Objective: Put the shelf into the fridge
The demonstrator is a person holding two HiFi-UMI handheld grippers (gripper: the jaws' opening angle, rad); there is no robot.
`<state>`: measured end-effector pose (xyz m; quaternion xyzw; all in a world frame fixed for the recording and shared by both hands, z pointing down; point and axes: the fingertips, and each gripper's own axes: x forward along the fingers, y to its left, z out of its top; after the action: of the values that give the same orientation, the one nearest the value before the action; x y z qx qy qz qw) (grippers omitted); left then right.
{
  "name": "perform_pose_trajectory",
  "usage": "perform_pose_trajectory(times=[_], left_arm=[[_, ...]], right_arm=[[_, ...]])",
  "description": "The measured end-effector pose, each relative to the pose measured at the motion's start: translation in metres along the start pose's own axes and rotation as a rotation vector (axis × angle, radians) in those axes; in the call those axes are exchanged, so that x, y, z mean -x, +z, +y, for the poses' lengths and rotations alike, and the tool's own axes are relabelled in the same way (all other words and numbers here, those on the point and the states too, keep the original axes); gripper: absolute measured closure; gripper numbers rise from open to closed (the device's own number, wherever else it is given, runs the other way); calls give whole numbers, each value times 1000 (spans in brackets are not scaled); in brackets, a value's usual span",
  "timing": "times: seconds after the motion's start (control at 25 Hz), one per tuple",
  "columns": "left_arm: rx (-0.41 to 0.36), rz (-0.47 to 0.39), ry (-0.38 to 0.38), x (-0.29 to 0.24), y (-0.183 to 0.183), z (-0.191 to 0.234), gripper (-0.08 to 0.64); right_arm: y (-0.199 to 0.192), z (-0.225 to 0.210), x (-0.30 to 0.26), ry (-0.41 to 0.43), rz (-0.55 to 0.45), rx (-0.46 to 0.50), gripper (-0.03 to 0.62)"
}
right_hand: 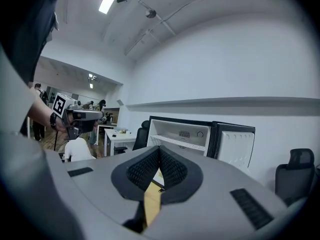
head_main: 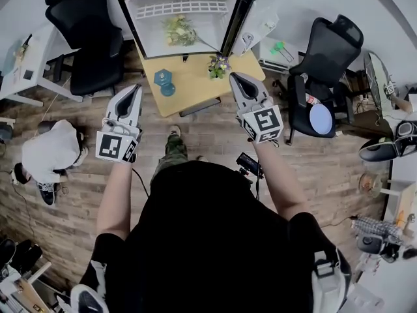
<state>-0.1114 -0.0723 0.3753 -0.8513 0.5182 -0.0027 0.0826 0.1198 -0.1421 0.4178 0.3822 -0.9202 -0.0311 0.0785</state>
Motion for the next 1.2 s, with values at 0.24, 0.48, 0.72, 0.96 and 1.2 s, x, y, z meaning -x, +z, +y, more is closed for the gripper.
perform_pose_trajectory(times=[0.24, 0.48, 0.72, 0.96, 1.2], left_arm=[[-4, -2, 28, 5, -1, -9, 541], [-9, -9, 37, 4, 1, -14, 542], [-1, -7, 42, 2, 0, -10, 542], [36, 8, 33, 2, -6, -7, 542], [55, 19, 32, 3, -11, -3, 543]], right_arm=[[-6, 1, 7, 0, -11, 2, 577], [-7, -7, 10, -20, -18, 23, 577], [-7, -8, 12, -24, -24, 38, 577], [-4, -5, 15, -21, -41, 53, 577], [-9, -5, 17, -21, -40, 59, 577]])
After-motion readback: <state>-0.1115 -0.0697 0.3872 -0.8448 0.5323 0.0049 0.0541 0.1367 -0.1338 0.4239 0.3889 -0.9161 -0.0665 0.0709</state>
